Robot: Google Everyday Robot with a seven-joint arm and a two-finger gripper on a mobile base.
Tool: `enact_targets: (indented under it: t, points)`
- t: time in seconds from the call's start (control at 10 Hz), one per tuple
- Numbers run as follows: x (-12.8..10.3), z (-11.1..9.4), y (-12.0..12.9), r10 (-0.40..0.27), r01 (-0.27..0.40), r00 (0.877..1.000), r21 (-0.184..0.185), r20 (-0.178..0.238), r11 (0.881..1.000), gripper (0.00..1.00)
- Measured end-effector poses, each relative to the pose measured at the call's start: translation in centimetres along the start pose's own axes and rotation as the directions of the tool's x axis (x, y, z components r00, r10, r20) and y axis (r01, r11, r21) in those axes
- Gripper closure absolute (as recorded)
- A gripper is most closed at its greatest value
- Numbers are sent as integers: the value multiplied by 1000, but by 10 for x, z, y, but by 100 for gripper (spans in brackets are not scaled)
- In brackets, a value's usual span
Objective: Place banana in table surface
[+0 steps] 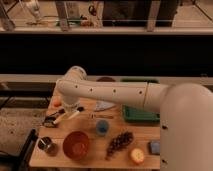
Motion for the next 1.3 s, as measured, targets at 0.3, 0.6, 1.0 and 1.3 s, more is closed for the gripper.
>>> enact_targets:
  t: [0.3,0.6,1.0,1.3]
  points:
    - [-1,-3,0,-1,1,1000,6,-1,1000,97]
    - [-1,-4,-1,-2,2,1000,8,0,1000,97]
    - [-3,-2,0,-10,10,1000,-1,-7,1000,81]
    - [-1,0,1,-6,6,1000,-13,-6,1000,50]
